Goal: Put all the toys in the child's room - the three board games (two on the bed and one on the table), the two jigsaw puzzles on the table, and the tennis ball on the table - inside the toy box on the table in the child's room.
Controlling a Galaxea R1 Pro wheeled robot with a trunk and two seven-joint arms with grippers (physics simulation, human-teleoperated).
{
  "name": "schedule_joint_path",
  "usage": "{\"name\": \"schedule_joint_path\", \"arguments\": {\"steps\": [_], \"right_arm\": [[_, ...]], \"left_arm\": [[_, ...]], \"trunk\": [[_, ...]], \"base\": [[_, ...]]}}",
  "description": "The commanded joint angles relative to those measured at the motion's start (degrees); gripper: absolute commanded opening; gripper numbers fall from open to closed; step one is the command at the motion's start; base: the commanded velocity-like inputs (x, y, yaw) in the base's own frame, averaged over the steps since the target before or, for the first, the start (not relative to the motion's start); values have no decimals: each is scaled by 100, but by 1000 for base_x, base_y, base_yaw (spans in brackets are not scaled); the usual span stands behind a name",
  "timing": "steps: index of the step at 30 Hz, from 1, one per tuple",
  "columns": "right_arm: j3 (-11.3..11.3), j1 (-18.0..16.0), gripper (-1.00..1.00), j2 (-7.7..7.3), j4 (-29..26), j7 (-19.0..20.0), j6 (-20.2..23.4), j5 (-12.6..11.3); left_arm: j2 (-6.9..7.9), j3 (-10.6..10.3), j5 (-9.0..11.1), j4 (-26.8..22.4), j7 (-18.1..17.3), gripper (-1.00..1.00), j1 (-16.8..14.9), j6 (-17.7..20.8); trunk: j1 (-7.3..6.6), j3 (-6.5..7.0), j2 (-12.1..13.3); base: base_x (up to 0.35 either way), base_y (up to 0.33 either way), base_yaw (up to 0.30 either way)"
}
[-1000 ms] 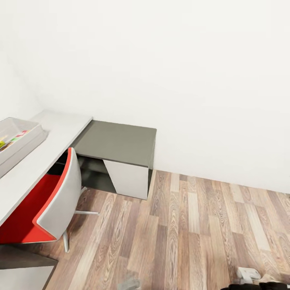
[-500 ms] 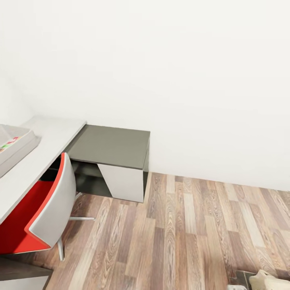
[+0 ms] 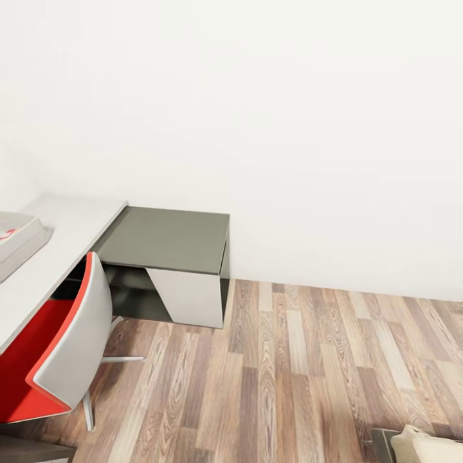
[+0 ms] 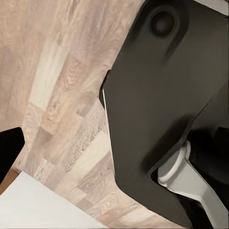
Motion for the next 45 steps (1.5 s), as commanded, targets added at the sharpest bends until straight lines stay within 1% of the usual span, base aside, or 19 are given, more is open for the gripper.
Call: {"name": "schedule_joint_path", "arguments": {"steps": [1,7,9,14,16,18,19,24,28,29,32,33,34,35,37,40,45], "right_arm": [[12,-6,100,2,15,5,-26,6],[16,-7,100,44,124,6,-154,24],[16,-7,100,55,145,6,-164,26],[20,-8,100,117,230,6,-210,29],[22,-8,100,130,267,6,-225,31],[24,-8,100,141,321,6,-253,34],[24,-8,100,141,321,6,-253,34],[25,-8,100,193,634,4,-398,38],[33,-5,100,287,956,-1,-467,39],[43,-3,100,340,1131,-8,-488,41],[56,-1,100,423,1401,-8,-512,79],[56,-1,100,423,1401,-8,-512,79],[58,0,100,462,1533,-6,-521,137],[58,0,100,462,1533,-6,-521,137],[59,13,100,487,1620,-5,-527,199],[65,46,100,508,1733,-2,-536,273],[68,107,100,552,2097,5,-683,329]], "left_arm": [[33,-36,32,53,34,100,-13,22],[244,-51,126,366,-55,100,-26,5],[272,-53,133,423,-106,100,-22,4],[346,-56,151,825,-569,100,-6,-30],[359,-54,160,1039,-811,100,2,-131],[363,-53,175,1289,-1067,100,16,-313],[363,-53,175,1289,-1067,100,16,-313],[332,-52,217,1822,-1623,100,109,-760],[307,-57,218,1998,-1849,100,191,-902],[294,-63,214,2041,-1907,100,227,-933],[267,-70,208,2079,-1960,100,289,-959],[267,-70,208,2079,-1960,100,289,-959],[208,-73,200,2094,-1981,100,323,-968],[208,-73,200,2094,-1981,100,323,-968],[141,-75,199,2106,-1994,100,344,-975],[79,-76,190,2117,-2005,100,362,-980],[31,-77,208,2126,-2013,100,377,-998]], "trunk": [[4,0,-10],[4,56,-10],[4,74,-10],[4,121,-10],[4,139,-10],[4,158,-10],[4,167,-10],[4,213,-10],[4,250,-10],[4,259,-10],[4,287,-10],[4,296,-10],[4,306,-10],[4,315,-10],[4,333,-10],[4,361,-10],[4,408,-10]], "base": [[0,0,-116],[0,0,-109],[0,0,-105],[0,0,-103],[0,0,-102],[0,0,-102],[0,0,-102],[0,0,-98],[0,0,-57],[0,0,-25],[0,0,-16],[0,0,-13],[0,0,-8],[0,0,-7],[0,0,-6],[0,0,-3],[-2,0,-1]]}}
